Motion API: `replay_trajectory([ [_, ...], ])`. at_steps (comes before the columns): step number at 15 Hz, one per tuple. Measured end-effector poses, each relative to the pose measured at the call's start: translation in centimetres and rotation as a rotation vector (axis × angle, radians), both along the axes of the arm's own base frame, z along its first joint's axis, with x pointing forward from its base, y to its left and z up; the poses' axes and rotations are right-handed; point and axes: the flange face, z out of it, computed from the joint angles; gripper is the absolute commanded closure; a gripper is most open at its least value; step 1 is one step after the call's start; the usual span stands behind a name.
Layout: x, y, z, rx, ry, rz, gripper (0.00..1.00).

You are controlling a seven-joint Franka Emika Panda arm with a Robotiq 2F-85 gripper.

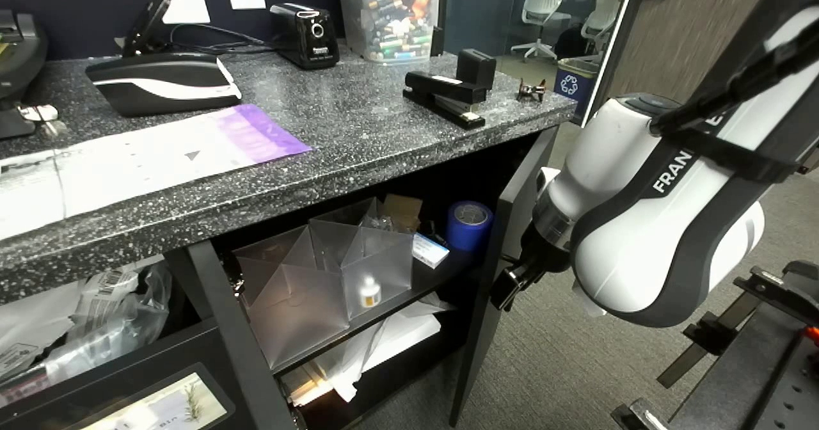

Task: Open the cupboard

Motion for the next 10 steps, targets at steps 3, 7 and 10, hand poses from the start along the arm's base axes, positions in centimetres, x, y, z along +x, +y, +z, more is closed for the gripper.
replay_trajectory([
  [3,-0.24,0.01,-0.36,0.0,0.007,0.0,0.0],
  [7,-0.2,0.01,-0.39,0.0,0.006,0.0,0.0],
  [10,-0.2,0.01,-0.39,0.0,0.006,0.0,0.0],
])
